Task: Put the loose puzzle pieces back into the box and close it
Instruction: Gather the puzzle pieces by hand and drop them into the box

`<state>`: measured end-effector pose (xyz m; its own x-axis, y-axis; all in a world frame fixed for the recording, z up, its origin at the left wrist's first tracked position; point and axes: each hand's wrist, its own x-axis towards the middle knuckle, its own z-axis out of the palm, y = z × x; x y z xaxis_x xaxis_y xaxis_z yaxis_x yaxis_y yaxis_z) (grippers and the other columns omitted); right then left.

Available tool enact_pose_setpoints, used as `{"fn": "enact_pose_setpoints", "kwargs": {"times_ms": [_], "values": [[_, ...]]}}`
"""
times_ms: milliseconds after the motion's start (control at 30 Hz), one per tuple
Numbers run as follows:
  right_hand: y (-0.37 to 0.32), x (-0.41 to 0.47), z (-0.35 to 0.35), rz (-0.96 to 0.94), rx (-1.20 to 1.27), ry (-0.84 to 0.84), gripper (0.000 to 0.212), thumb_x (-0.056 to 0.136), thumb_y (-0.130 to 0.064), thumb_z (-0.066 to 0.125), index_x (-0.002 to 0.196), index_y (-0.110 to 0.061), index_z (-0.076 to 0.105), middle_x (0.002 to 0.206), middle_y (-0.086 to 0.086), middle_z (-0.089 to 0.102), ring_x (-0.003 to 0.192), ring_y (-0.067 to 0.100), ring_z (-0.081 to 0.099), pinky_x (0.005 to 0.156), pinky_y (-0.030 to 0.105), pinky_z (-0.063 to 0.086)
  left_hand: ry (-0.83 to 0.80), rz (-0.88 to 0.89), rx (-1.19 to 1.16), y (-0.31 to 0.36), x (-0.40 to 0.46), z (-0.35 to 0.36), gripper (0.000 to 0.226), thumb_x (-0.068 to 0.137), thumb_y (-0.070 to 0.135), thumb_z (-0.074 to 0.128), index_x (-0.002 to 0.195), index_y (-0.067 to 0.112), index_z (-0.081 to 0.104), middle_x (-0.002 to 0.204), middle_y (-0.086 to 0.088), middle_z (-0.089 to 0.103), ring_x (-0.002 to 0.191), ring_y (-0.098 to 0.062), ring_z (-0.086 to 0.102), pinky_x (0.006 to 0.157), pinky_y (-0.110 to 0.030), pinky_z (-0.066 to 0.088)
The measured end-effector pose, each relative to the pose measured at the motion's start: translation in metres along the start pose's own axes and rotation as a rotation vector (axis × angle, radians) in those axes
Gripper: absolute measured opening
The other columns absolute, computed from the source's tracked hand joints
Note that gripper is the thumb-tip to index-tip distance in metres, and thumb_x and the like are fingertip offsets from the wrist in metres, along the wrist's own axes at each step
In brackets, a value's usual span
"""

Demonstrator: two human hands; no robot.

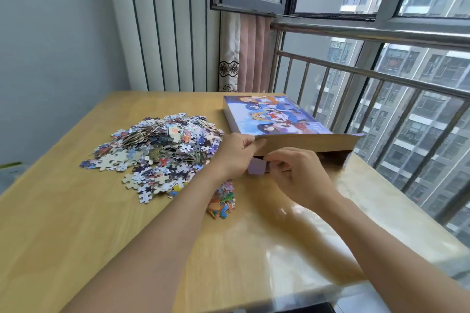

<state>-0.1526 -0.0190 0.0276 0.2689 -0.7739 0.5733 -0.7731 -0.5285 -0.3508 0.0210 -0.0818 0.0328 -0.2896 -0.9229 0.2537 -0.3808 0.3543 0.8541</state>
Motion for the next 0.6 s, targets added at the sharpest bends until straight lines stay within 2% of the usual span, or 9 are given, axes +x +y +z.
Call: {"fn": "enact_pose_setpoints", "kwargs": {"times_ms": [67, 133, 200, 267, 300, 367, 467, 533, 600], "values": [[-0.020, 0.002, 0.005, -0.010, 0.077, -0.055, 0.019, 0.079, -0.031, 0.056, 0.082, -0.017, 0.069, 0.073, -0.006, 0.063, 0.064, 0.014, 0.056, 0.062, 0.037, 0.051, -0.107, 0.002, 0.024, 0.003, -0.009, -0.005, 0.031, 0.100, 0.028, 0.060, 0.071, 0.023, 0.069, 0.075, -0.006, 0.070, 0.068, -0.011, 0.056, 0.066, -0.030, 0.047], [-0.040, 0.004, 0.007, 0.014, 0.078, -0.180, 0.019, 0.079, -0.040, 0.070, 0.087, -0.023, 0.066, 0.074, -0.007, 0.058, 0.067, 0.012, 0.051, 0.062, 0.031, 0.046, -0.089, -0.007, 0.017, 0.005, -0.017, -0.023, 0.013, 0.096, 0.021, 0.067, 0.087, 0.027, 0.074, 0.095, 0.005, 0.076, 0.088, -0.005, 0.069, 0.079, -0.021, 0.054], [-0.058, 0.003, 0.011, 0.109, 0.074, -0.337, 0.064, 0.072, -0.058, 0.079, 0.125, -0.025, 0.064, 0.100, -0.008, 0.065, 0.085, 0.007, 0.058, 0.073, 0.022, 0.045, -0.063, -0.015, 0.051, 0.006, -0.023, -0.052, 0.014, 0.094, 0.017, 0.067, 0.099, 0.027, 0.075, 0.100, 0.011, 0.075, 0.097, -0.002, 0.069, 0.079, -0.018, 0.053], [-0.071, 0.005, 0.019, 0.218, 0.039, -0.540, 0.113, 0.059, -0.071, 0.081, 0.153, -0.027, 0.035, 0.140, -0.006, 0.053, 0.122, 0.011, 0.053, 0.095, 0.024, 0.043, -0.035, -0.042, 0.121, 0.001, -0.030, -0.081, 0.018, 0.096, 0.015, 0.063, 0.103, 0.027, 0.075, 0.100, 0.012, 0.075, 0.094, -0.006, 0.069, 0.075, -0.021, 0.050], [-0.077, 0.006, 0.025, 0.247, 0.012, -0.623, 0.127, 0.054, -0.075, 0.081, 0.157, -0.030, 0.022, 0.149, -0.006, 0.044, 0.133, 0.014, 0.045, 0.103, 0.027, 0.041, 0.003, -0.054, 0.188, -0.004, -0.035, -0.093, 0.017, 0.097, 0.016, 0.063, 0.103, 0.027, 0.075, 0.099, 0.012, 0.074, 0.089, -0.008, 0.068, 0.073, -0.022, 0.049], [-0.087, 0.011, 0.038, 0.287, -0.061, -0.711, 0.140, 0.047, -0.080, 0.081, 0.157, -0.032, 0.009, 0.148, 0.000, 0.039, 0.137, 0.023, 0.041, 0.105, 0.034, 0.041, 0.118, -0.080, 0.350, -0.019, -0.050, -0.109, 0.012, 0.095, 0.023, 0.065, 0.102, 0.027, 0.074, 0.098, 0.013, 0.071, 0.078, -0.009, 0.064, 0.069, -0.025, 0.048], [-0.099, 0.026, 0.054, 0.364, -0.112, -0.691, 0.142, 0.052, -0.076, 0.082, 0.159, -0.024, 0.005, 0.147, 0.010, 0.039, 0.135, 0.033, 0.040, 0.106, 0.041, 0.042, 0.306, -0.103, 0.639, -0.046, -0.068, -0.118, 0.024, 0.092, 0.033, 0.067, 0.115, 0.027, 0.067, 0.112, 0.008, 0.065, 0.092, -0.018, 0.062, 0.081, -0.034, 0.052], [-0.105, 0.037, 0.066, 0.384, -0.118, -0.639, 0.125, 0.057, -0.070, 0.084, 0.153, -0.018, 0.022, 0.144, 0.011, 0.043, 0.132, 0.031, 0.043, 0.102, 0.039, 0.043, 0.421, -0.169, 0.713, -0.063, -0.071, -0.127, 0.042, 0.089, 0.037, 0.068, 0.128, 0.025, 0.059, 0.127, 0.001, 0.058, 0.113, -0.024, 0.056, 0.090, -0.039, 0.050], [-0.103, 0.049, 0.075, 0.383, -0.112, -0.581, 0.109, 0.057, -0.066, 0.086, 0.141, -0.018, 0.036, 0.139, 0.009, 0.047, 0.125, 0.028, 0.048, 0.098, 0.039, 0.047, 0.451, -0.275, 0.678, -0.073, -0.068, -0.134, 0.054, 0.088, 0.043, 0.068, 0.135, 0.022, 0.054, 0.133, -0.003, 0.054, 0.123, -0.027, 0.051, 0.096, -0.042, 0.047]]}}
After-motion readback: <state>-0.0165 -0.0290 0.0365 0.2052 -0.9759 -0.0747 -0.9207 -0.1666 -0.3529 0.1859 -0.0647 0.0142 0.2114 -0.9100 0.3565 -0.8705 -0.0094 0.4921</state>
